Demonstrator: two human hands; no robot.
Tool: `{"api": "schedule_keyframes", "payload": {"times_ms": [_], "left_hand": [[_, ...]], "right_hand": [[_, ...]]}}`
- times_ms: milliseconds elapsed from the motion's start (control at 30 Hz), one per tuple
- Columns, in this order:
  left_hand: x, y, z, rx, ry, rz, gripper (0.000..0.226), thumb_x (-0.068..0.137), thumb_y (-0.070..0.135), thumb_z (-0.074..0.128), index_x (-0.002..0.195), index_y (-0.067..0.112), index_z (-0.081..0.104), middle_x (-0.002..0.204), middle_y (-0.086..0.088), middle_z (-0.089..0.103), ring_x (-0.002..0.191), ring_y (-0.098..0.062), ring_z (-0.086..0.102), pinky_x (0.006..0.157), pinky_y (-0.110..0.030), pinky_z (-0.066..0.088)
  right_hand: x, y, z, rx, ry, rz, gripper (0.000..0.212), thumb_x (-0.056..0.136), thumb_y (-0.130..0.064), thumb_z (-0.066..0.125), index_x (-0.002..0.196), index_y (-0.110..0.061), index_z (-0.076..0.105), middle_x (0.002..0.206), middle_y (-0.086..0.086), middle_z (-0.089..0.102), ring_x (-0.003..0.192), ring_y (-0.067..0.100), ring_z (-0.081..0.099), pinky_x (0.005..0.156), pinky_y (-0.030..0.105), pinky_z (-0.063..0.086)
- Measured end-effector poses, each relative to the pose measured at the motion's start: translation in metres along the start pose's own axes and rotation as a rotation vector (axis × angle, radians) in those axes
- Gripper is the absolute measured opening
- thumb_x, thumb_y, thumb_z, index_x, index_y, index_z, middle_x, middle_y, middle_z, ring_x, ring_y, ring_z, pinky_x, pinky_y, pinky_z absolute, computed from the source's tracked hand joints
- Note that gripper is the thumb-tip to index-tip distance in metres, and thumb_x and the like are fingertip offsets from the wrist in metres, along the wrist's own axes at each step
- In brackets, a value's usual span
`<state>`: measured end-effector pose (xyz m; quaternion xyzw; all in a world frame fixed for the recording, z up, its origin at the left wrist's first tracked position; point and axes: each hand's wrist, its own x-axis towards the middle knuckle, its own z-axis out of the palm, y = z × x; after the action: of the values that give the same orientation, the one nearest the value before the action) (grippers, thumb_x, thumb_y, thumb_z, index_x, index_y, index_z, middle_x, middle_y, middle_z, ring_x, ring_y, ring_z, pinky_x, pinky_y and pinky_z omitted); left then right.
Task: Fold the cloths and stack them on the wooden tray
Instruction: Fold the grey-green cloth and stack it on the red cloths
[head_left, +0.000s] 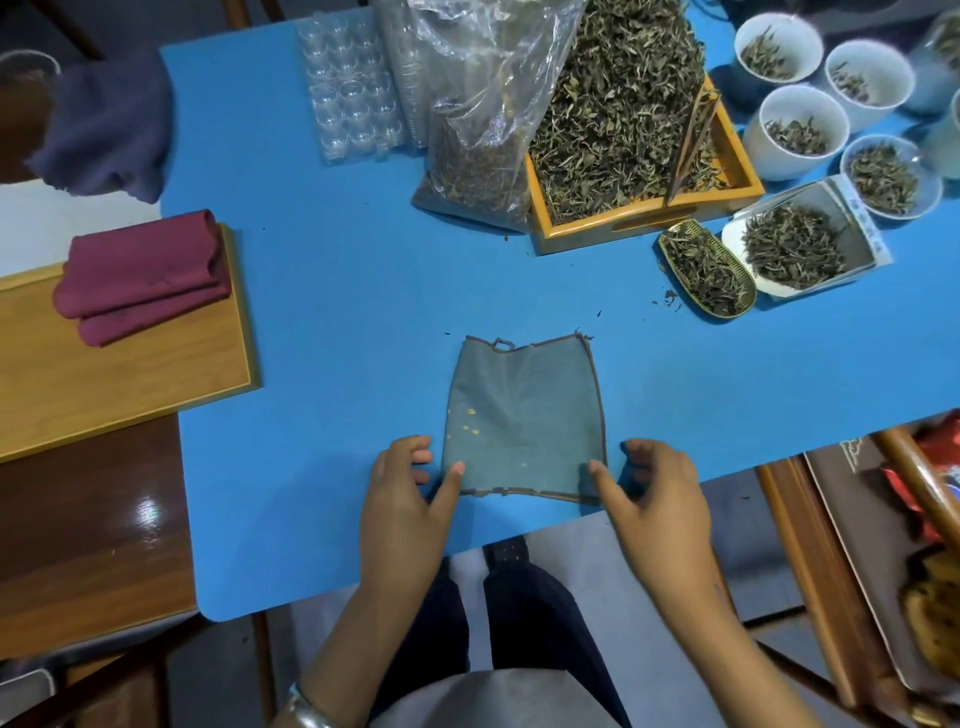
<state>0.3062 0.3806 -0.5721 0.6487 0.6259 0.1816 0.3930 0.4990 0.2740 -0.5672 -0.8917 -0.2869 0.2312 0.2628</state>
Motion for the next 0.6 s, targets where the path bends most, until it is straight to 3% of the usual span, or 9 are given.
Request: {"api": "schedule_keyframes", "payload": {"times_ms": [167, 267, 333, 433, 500, 600], "left_hand": [[-0.001, 0.013, 0.012, 0.004, -0.090, -0.047, 0.015, 0.087, 0.035, 0.062, 0.092, 0.023, 0.054, 0.068, 0.011, 0.060, 0.063, -0.008, 0.061, 0.059, -0.026, 0.047], [0.004, 0.017, 0.014, 0.004, -0.165, -0.142, 0.022, 0.088, 0.034, 0.060, 0.077, 0.018, 0.050, 0.055, 0.006, 0.053, 0.063, -0.021, 0.065, 0.063, -0.038, 0.050], [0.005, 0.016, 0.010, -0.085, -0.201, -0.215, 0.027, 0.088, 0.028, 0.062, 0.072, 0.011, 0.047, 0.048, 0.007, 0.045, 0.058, -0.019, 0.066, 0.065, -0.041, 0.055], [0.002, 0.009, -0.001, -0.246, -0.229, -0.294, 0.022, 0.088, 0.017, 0.063, 0.081, 0.001, 0.051, 0.054, -0.005, 0.055, 0.049, -0.013, 0.064, 0.061, -0.037, 0.059], [-0.001, 0.005, -0.011, -0.405, -0.250, -0.381, 0.013, 0.088, 0.011, 0.064, 0.088, 0.004, 0.053, 0.055, -0.003, 0.062, 0.046, -0.012, 0.061, 0.052, -0.028, 0.055], [-0.009, 0.005, -0.020, -0.550, -0.266, -0.487, 0.016, 0.087, 0.005, 0.062, 0.098, 0.013, 0.053, 0.052, 0.001, 0.063, 0.043, -0.011, 0.056, 0.048, -0.022, 0.052]], "right_hand": [[-0.018, -0.021, 0.025, 0.061, 0.039, 0.094, 0.039, 0.090, -0.037, 0.060, 0.118, -0.012, 0.050, 0.093, 0.002, 0.056, 0.082, 0.017, 0.055, 0.065, 0.028, 0.041], [-0.014, -0.023, 0.029, 0.098, 0.026, 0.137, 0.023, 0.091, -0.035, 0.058, 0.085, -0.014, 0.050, 0.073, 0.001, 0.054, 0.069, 0.020, 0.053, 0.052, 0.027, 0.031], [-0.011, -0.020, 0.027, 0.096, -0.034, 0.117, 0.038, 0.090, -0.032, 0.059, 0.063, -0.015, 0.039, 0.060, -0.001, 0.044, 0.056, 0.013, 0.044, 0.047, 0.024, 0.025], [-0.011, -0.016, 0.017, 0.213, -0.105, 0.156, 0.042, 0.088, -0.024, 0.061, 0.058, -0.014, 0.033, 0.052, -0.004, 0.035, 0.045, 0.005, 0.034, 0.042, 0.017, 0.028], [-0.015, -0.011, 0.011, 0.288, -0.141, 0.171, 0.039, 0.087, -0.019, 0.061, 0.059, -0.012, 0.036, 0.054, -0.002, 0.037, 0.046, 0.005, 0.033, 0.045, 0.017, 0.029], [-0.027, -0.008, 0.006, 0.463, -0.187, 0.202, 0.032, 0.087, -0.012, 0.061, 0.063, -0.008, 0.040, 0.059, 0.003, 0.042, 0.054, 0.010, 0.041, 0.054, 0.026, 0.041]]}}
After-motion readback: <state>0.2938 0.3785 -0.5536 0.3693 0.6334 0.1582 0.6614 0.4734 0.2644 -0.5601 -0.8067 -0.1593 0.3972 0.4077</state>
